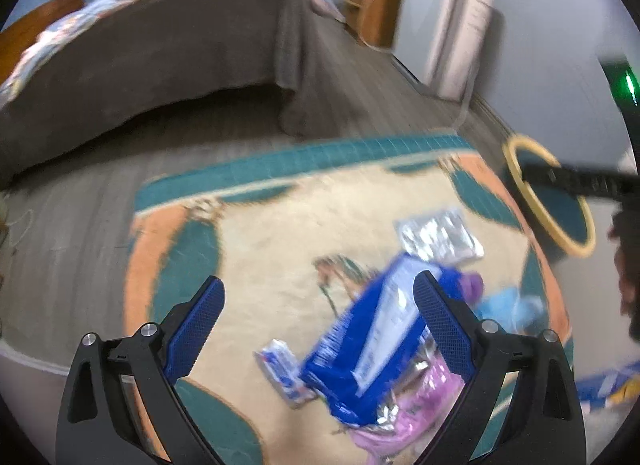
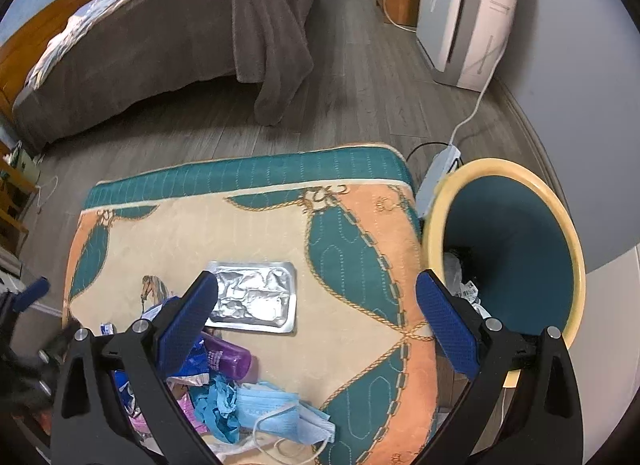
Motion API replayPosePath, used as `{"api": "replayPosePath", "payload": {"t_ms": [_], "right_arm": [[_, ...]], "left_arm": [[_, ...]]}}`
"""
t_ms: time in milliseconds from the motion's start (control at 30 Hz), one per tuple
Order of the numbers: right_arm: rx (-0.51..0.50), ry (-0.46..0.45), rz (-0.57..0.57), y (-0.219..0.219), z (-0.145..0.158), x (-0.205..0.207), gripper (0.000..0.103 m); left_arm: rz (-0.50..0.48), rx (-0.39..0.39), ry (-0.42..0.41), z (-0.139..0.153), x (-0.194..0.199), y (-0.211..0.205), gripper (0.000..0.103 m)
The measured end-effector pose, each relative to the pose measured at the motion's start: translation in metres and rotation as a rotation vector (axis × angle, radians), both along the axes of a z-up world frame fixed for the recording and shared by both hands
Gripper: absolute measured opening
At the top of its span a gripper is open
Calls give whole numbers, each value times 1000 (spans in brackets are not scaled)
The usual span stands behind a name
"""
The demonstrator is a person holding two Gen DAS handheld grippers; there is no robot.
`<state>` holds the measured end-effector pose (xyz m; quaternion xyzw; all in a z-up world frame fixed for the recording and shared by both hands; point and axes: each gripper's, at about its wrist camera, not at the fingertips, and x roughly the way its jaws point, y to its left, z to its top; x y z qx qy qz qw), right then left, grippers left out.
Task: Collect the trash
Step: 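Grasp the blue wipes packet with the left tool, then lift the wipes packet with left tool while right tool grasps the silver foil tray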
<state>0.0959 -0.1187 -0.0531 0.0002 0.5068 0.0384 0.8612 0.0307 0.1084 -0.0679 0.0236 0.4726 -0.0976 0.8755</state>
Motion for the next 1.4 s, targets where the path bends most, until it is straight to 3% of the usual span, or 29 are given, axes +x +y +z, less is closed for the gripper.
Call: {"api": "replayPosePath", "payload": {"t_ms": [200,467,500,567,633,1000,1400], "right_arm": [[-6,15,25,11,-5,3,97],[-20,23,25,9,-5,4,97],[-18,21,22,8,-2,3,97],[-8,10,21,8,3,2,97],[3,-1,21,6,9,0,97],[25,-9,-5,-7,15,-1,97],[-5,75,42,12,-30,13,97]], "left_arm": [[-150,22,62,-24,-9,-37,93],[-201,62,165,-50,-7,-47,75],[-209,73,181,-54,-8,-47,71],[-217,77,201,-57,-8,-46,42],[-211,50,202,-51,-7,-44,34],[-145,2,36,6,-1,-34,32],[-50,0,9,17,23,-1,32]]}}
